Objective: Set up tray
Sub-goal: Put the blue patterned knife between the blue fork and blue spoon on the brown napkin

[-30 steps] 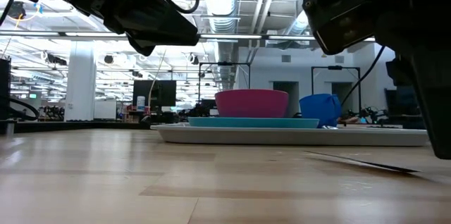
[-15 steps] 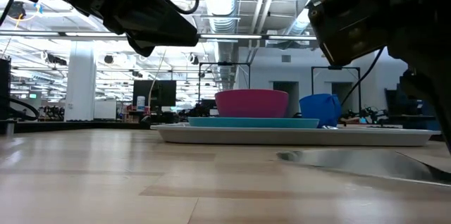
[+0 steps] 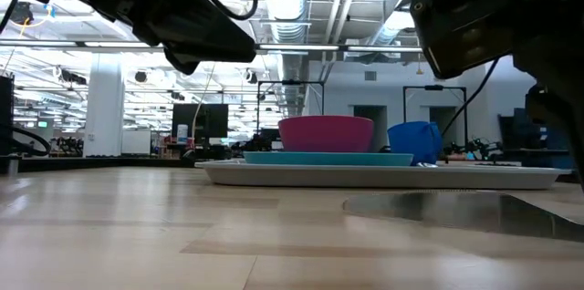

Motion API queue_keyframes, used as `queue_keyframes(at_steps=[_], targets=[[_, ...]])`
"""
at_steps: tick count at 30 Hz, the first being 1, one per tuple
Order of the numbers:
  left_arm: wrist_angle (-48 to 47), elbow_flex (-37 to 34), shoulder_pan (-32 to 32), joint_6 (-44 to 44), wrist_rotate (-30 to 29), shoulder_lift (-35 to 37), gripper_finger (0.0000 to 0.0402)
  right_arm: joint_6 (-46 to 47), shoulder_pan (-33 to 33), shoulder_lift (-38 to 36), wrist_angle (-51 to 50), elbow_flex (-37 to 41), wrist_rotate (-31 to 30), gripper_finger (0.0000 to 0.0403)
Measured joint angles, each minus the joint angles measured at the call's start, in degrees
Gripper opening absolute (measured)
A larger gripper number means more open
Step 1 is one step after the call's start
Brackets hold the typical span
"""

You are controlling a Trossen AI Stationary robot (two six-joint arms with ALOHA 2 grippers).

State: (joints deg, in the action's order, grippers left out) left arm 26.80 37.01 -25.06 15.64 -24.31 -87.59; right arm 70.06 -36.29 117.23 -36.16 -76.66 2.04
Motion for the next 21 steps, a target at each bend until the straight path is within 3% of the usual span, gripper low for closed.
queue_keyframes(at_steps=[13,21], targets=[[-0.5,0.0,0.0,0.0,0.0,0.0,0.0082,-4.0,0.6,1.3,-1.6,-0.8,2.2,0.0006],[-0.1,0.0,0.0,0.0,0.0,0.0,0.0082,-3.9,2.0,-6.3,-25.5,-7.8,-11.1,0.0002]])
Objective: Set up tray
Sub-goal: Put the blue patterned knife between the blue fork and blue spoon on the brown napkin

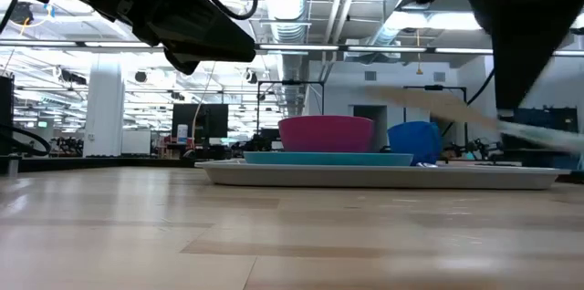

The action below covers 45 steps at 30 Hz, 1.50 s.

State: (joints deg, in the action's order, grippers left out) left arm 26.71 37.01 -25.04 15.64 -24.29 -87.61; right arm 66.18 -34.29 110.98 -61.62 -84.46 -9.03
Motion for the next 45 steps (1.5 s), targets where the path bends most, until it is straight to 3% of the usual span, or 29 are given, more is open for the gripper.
queue_keyframes(at_steps=[8,11,19,26,36,45], targets=[[0.2,0.0,-0.1,0.0,1.0,0.0,0.0082,11.2,4.0,-9.1,-26.4,0.5,-15.4,0.0001],[0.1,0.0,-0.1,0.0,1.2,0.0,0.0082,12.2,7.0,-12.4,-26.8,3.5,-18.5,0.0001],[-0.7,0.0,-0.1,0.3,2.8,0.0,0.0082,-4.7,10.1,-15.1,-9.2,7.1,-11.0,0.0007],[-0.7,0.0,-0.1,1.1,2.8,0.0,0.0082,-9.5,8.8,-13.5,0.2,6.9,1.5,0.006],[-2.3,0.0,-0.1,2.9,3.1,0.0,0.0082,-9.7,6.3,-3.9,1.3,6.9,3.2,0.0152],[-2.1,0.0,-0.1,2.9,3.0,0.0,0.0082,-12.1,9.2,1.0,0.5,7.0,4.1,0.0217]])
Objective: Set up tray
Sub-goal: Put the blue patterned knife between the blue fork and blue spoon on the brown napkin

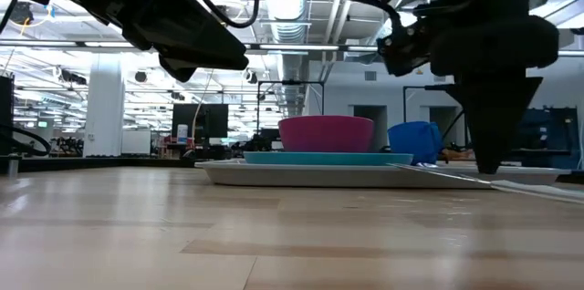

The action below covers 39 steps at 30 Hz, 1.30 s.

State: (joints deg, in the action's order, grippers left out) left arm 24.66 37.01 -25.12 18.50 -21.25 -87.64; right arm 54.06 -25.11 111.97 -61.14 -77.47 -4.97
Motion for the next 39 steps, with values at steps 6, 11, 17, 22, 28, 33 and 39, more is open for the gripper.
queue_keyframes(at_steps=[6,11,17,22,28,33,39], targets=[[-0.3,0.0,0.0,0.0,0.0,0.0,0.0082,0.8,1.7,-0.1,-0.1,0.0,-0.4,0.0223],[-0.8,0.0,0.0,0.0,0.0,0.0,0.0082,2.1,2.0,1.0,1.3,-0.1,-0.7,0.0213],[-1.0,0.0,0.0,0.0,0.0,0.0,0.0082,1.8,1.9,4.1,-0.2,0.0,0.3,0.02],[-0.9,0.0,0.0,0.0,0.0,0.0,0.0082,0.2,2.4,5.1,0.2,-0.3,0.5,0.0187],[-0.8,0.0,0.0,0.0,0.0,0.0,0.0082,-0.6,3.4,5.2,0.7,-0.2,1.2,0.0145],[-1.3,0.0,0.0,0.0,0.0,0.0,0.0082,-0.6,3.4,5.4,0.1,-0.2,1.2,0.0082],[-1.2,0.0,0.0,0.0,0.0,0.0,0.0082,-0.7,3.5,5.5,-1.9,0.0,-0.2,0.0009]])
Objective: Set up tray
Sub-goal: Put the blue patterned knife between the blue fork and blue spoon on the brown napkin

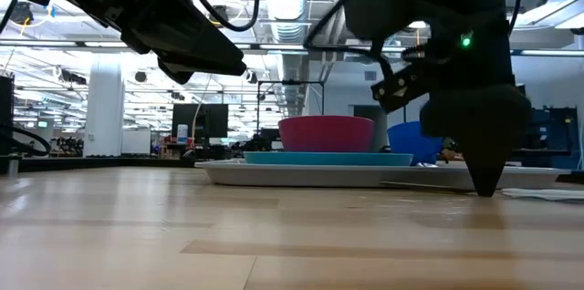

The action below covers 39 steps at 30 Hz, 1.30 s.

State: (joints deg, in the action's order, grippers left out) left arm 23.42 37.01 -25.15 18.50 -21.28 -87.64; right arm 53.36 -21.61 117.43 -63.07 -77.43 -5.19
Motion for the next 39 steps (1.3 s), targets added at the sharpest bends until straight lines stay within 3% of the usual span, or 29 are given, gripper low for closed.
queue_keyframes(at_steps=[13,20,24,31,39], targets=[[0.0,0.0,0.0,0.0,0.0,0.0,0.0082,0.1,-0.6,-0.3,-7.9,-6.1,0.7,0.0001],[0.0,0.0,0.0,0.0,0.0,0.0,0.0082,3.0,-3.6,-0.5,-17.6,-13.3,0.4,0.0],[0.0,0.0,0.0,0.0,0.0,0.0,0.0082,7.1,-5.0,-0.6,-27.0,-15.6,-2.8,0.0],[0.5,0.0,0.0,0.7,0.0,0.0,0.0082,7.8,-0.6,-2.5,-26.4,-11.6,-13.7,0.0],[0.0,0.0,0.0,1.7,1.5,0.0,0.0082,12.6,6.8,-4.1,-25.8,-3.1,-15.9,0.0]])
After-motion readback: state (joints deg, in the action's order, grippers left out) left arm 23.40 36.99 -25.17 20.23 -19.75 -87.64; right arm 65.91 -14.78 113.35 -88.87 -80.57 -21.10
